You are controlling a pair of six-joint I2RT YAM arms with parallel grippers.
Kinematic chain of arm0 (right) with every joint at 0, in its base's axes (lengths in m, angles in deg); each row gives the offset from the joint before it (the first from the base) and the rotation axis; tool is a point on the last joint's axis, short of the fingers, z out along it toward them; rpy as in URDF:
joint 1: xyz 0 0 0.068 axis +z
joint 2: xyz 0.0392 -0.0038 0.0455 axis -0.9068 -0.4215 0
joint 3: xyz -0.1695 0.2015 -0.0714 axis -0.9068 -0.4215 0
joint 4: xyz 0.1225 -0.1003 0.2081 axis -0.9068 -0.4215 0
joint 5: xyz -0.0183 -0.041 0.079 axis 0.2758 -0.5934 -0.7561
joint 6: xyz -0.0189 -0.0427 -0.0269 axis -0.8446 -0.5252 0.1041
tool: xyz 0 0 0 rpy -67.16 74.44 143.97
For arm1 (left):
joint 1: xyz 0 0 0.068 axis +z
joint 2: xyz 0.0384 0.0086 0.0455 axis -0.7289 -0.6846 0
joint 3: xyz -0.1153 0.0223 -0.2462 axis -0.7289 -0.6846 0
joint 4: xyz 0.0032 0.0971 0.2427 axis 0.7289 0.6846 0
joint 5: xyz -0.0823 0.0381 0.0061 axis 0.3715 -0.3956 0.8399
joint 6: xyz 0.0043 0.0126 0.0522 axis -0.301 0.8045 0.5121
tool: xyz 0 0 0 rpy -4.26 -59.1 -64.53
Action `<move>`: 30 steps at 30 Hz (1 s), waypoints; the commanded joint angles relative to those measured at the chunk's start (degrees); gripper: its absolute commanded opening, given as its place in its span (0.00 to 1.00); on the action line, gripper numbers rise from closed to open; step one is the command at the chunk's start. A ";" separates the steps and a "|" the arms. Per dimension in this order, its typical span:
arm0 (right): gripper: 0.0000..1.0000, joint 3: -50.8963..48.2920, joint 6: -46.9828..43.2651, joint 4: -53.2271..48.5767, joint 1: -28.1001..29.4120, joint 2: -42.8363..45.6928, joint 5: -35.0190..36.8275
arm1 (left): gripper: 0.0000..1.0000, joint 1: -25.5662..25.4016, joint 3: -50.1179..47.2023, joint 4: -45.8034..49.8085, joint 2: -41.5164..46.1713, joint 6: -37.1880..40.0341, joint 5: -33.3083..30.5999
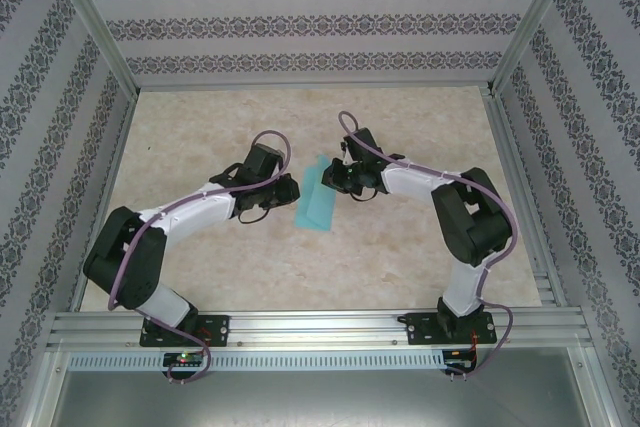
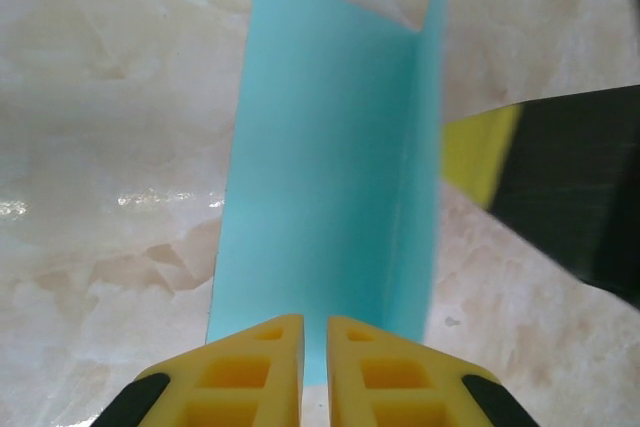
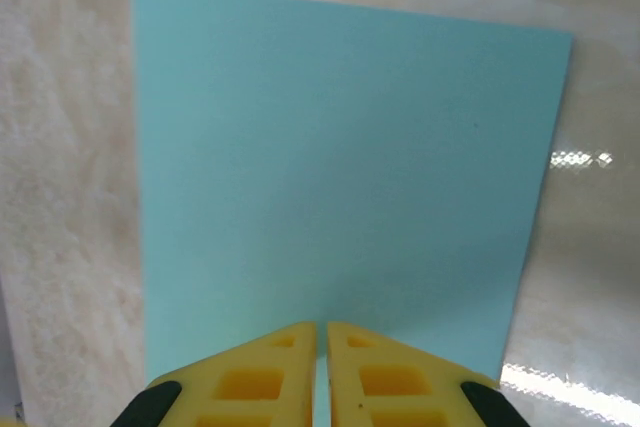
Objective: Fold a paper plane with a square sheet of paper (pick it up from the middle)
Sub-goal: Move the square sheet of paper to the center of the table.
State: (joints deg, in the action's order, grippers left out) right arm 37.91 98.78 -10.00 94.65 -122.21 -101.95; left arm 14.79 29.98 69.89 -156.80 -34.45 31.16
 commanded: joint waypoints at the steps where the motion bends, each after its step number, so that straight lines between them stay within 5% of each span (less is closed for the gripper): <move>1: 0.12 1.93 -1.76 -0.59 0.16 -2.23 -1.28 | 0.14 -0.70 -1.55 -2.86 1.41 -0.87 0.91; 7: 0.12 2.52 -1.69 0.02 0.06 -5.14 -1.90 | 0.11 -4.40 -0.36 -8.39 -2.22 -1.55 7.46; 15: 0.12 -0.90 1.21 -1.38 0.20 -5.05 0.78 | 0.09 -7.23 1.09 -9.42 -8.19 -3.49 7.68; 30: 0.14 -13.67 10.76 9.00 0.94 6.71 4.32 | 0.08 -12.50 0.09 -15.67 -13.92 -7.69 11.78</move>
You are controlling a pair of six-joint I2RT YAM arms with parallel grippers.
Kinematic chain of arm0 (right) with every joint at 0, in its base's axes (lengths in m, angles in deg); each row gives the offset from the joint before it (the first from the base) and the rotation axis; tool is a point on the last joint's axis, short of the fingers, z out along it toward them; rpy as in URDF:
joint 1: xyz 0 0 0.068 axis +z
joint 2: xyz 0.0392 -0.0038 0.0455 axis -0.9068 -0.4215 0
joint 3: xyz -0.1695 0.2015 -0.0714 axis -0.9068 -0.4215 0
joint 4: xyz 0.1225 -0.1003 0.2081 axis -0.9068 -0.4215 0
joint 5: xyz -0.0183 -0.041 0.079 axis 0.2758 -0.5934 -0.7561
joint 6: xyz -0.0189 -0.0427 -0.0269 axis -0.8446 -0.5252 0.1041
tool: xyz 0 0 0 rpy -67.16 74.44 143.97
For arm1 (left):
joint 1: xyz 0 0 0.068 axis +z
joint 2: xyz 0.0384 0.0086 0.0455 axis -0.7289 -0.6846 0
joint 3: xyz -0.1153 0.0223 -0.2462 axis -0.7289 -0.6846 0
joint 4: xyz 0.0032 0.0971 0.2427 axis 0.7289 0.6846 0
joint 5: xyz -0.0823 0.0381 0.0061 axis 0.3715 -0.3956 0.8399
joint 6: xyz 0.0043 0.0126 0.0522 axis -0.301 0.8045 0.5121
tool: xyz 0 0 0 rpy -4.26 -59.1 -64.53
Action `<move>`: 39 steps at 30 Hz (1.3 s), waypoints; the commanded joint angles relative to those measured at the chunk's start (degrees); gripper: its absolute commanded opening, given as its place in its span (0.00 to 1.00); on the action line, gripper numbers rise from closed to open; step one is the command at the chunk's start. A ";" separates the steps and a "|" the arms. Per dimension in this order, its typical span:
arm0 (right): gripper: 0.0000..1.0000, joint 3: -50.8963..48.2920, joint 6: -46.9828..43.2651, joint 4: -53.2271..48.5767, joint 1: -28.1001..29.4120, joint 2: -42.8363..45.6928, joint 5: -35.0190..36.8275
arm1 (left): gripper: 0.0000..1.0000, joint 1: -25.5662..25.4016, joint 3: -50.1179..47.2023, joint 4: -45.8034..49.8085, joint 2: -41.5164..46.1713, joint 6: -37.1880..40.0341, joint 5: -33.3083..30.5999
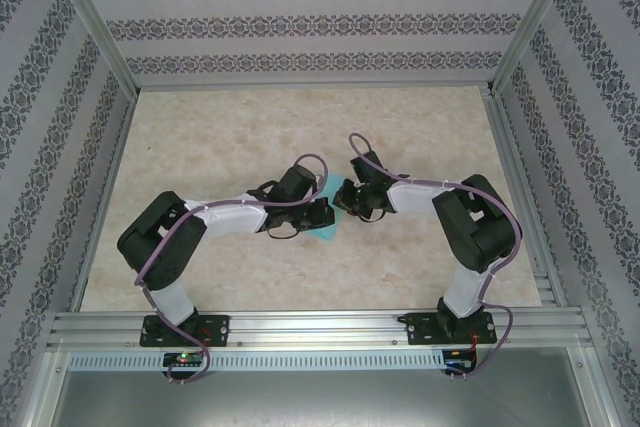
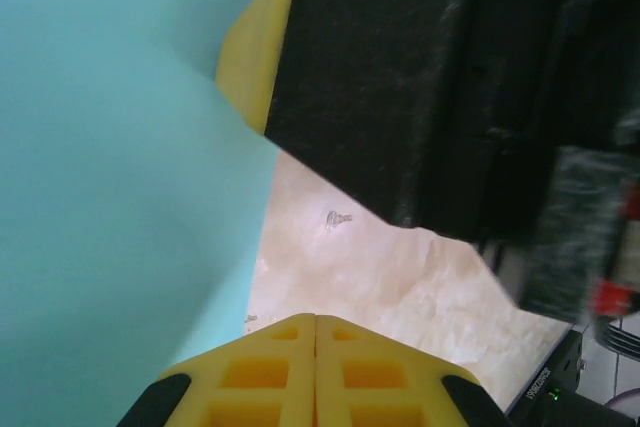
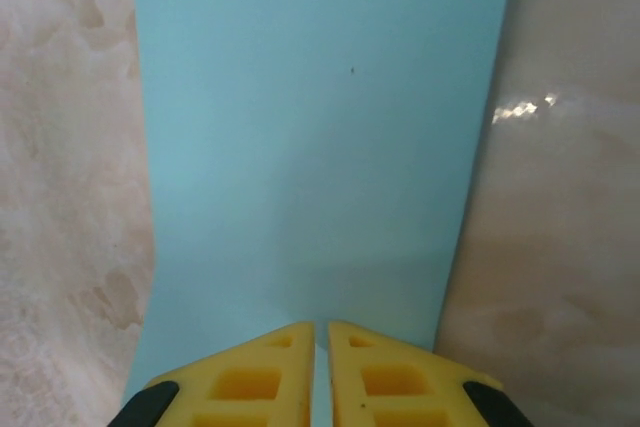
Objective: Fold a paper plane with a square sheet of paper (pick it up from the middle)
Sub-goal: Move the square sheet of paper to the center of the table, then first fold in half a square sheet of paper at the center of the table.
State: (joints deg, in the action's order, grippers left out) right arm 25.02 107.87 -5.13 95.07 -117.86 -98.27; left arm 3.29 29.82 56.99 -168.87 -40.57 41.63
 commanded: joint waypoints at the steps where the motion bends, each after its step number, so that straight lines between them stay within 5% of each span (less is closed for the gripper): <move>1: 0.15 -0.83 1.39 4.74 0.26 2.72 -0.05 | 0.08 -1.21 0.52 -2.77 -2.47 -1.65 1.33; 8: 0.19 -3.81 -1.08 8.29 -2.20 4.73 -4.79 | 0.06 -1.23 1.62 0.82 -4.48 -0.72 -1.71; 19: 0.09 -5.54 -11.01 4.04 -2.89 4.56 -11.32 | 0.03 -1.29 2.37 3.88 -6.13 -0.34 -2.83; 39: 0.05 -2.71 -14.56 -0.79 -1.87 -1.19 -11.51 | 0.02 -1.22 1.82 -3.31 -5.90 -1.57 -0.37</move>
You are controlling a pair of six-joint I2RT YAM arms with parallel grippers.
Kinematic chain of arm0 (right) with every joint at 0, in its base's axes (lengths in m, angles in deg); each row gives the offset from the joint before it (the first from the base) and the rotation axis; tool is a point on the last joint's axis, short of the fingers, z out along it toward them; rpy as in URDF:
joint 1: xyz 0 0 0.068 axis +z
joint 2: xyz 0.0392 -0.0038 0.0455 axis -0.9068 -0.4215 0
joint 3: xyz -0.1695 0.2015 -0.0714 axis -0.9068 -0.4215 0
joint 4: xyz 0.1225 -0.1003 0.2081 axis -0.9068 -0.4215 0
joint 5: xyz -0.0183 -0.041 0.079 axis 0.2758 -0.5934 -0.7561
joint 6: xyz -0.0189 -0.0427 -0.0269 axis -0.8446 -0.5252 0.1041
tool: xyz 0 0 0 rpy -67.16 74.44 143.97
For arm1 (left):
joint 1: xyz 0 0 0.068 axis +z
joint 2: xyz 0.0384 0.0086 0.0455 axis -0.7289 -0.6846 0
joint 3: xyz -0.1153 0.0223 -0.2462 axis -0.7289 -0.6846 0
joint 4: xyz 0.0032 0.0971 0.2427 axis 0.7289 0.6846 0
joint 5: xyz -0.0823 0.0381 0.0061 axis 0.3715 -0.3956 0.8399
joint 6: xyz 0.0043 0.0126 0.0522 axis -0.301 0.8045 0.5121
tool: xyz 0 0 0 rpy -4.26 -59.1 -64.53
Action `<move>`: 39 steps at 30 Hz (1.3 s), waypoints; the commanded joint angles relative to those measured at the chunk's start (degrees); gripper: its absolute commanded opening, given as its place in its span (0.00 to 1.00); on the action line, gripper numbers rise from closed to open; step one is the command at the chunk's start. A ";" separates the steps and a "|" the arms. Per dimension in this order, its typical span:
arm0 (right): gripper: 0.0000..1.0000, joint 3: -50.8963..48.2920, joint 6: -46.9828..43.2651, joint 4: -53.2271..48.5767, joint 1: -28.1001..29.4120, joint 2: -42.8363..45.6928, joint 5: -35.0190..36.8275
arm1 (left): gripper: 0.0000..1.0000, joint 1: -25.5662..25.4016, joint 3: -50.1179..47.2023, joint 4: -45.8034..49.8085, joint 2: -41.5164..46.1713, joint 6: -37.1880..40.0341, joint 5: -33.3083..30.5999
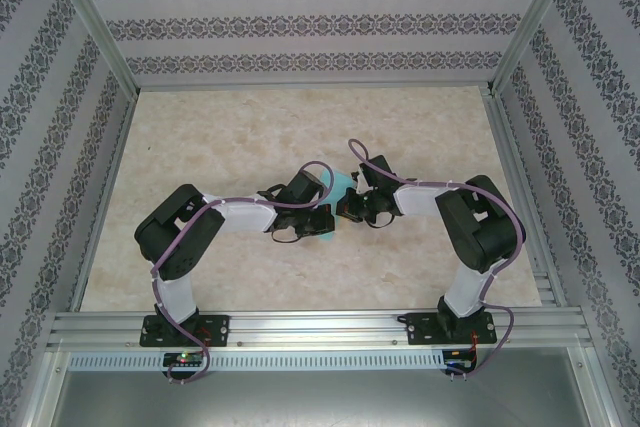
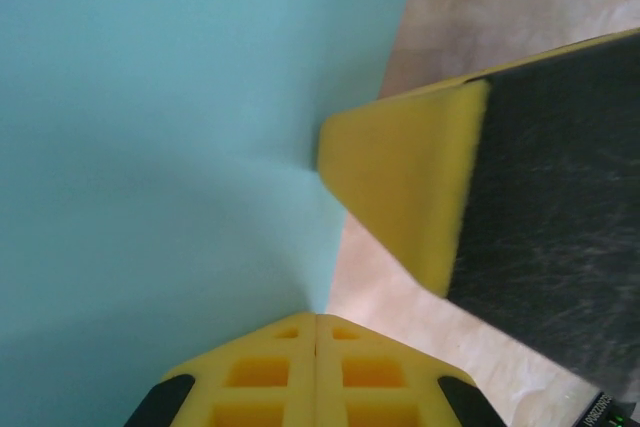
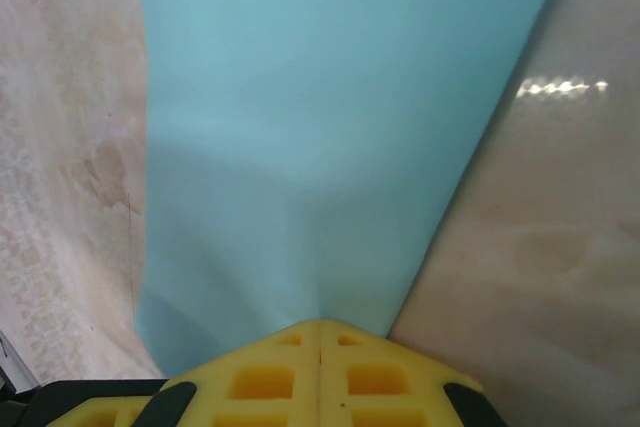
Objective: Fold a paper plane with a square sheet of paper (pick it up from the middle)
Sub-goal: First fold in half a square sheet of paper at the center of the table.
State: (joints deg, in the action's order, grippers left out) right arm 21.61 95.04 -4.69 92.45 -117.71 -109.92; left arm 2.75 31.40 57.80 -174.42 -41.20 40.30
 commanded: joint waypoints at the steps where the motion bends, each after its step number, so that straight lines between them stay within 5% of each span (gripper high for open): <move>1: 0.05 0.70 -1.79 -1.28 0.75 -1.26 0.16 | 0.02 -0.74 0.33 -4.56 -0.39 -0.94 0.59; 22: 0.05 5.00 -9.04 -2.84 -2.72 -5.60 2.72 | 0.00 -0.99 -0.37 12.66 -3.32 -1.55 -1.67; 39: 0.05 11.65 -7.31 -2.11 -8.14 -9.95 4.54 | 0.00 -1.12 -1.36 13.19 -4.26 -1.83 -0.56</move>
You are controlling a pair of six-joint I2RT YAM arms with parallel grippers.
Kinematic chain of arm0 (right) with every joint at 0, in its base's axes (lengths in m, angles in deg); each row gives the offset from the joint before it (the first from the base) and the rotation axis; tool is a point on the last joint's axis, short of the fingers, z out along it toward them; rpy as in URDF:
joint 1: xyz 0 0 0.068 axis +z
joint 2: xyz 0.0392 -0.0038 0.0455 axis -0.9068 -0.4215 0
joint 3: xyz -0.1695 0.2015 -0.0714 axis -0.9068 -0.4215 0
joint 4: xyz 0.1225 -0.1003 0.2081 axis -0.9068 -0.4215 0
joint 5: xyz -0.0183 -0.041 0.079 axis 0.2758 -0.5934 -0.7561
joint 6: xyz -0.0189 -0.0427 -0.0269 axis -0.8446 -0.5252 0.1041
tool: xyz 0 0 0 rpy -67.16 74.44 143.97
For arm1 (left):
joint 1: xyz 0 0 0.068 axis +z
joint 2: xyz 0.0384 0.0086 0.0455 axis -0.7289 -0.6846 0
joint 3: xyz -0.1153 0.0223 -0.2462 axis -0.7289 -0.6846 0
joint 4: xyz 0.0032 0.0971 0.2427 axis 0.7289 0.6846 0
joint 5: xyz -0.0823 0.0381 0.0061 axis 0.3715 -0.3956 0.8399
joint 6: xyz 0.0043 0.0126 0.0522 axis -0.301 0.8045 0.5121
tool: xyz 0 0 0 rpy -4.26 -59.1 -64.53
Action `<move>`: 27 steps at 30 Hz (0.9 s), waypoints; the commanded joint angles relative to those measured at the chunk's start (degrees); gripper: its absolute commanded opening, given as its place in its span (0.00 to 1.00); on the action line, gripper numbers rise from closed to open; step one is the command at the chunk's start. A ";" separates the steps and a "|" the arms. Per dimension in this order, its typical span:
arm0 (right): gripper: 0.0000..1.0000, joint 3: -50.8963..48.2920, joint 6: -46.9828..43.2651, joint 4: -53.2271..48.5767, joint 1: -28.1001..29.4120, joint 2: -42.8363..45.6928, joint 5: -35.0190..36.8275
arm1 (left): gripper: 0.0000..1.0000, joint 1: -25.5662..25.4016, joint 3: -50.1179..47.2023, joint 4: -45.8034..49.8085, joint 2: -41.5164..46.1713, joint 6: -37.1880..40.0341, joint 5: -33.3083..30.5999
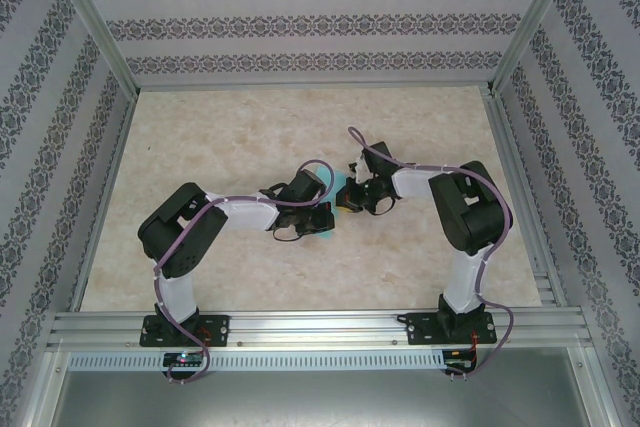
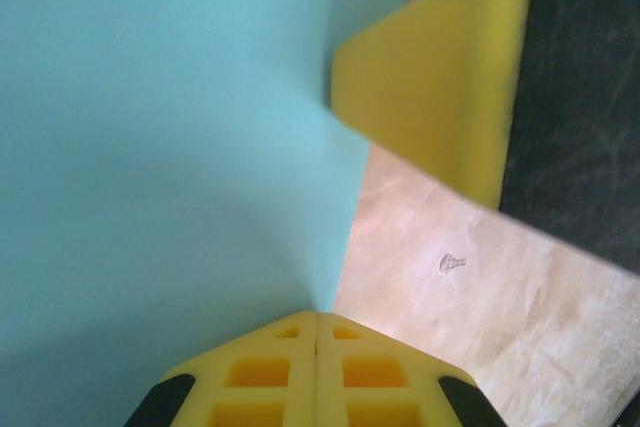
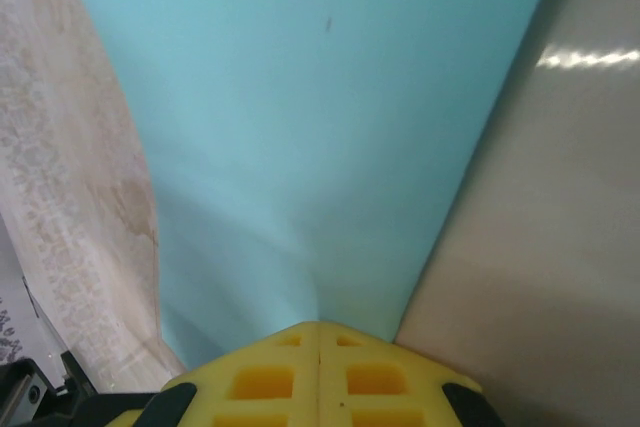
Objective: Fold a paper plane with a square sheet of paper (pick it up from the middle)
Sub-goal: First fold in half a square sheet of paper at the center of the table.
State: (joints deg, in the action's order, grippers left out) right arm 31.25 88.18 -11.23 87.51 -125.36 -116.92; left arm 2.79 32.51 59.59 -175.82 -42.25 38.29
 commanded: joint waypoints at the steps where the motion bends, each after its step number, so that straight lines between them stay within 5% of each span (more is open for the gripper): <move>1: 0.05 2.28 -0.59 4.35 -3.34 -2.37 11.55 | 0.00 -1.22 -2.51 11.50 -2.90 -0.81 1.30; 27: 0.05 13.26 -2.18 0.28 -7.71 -6.34 11.18 | 0.00 -1.61 -1.55 11.97 -2.97 0.02 1.52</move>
State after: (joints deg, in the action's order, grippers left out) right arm 42.92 87.46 -11.91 80.47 -131.83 -108.90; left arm 2.75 32.64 60.23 -175.86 -42.23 38.88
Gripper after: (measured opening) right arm 0.050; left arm 0.058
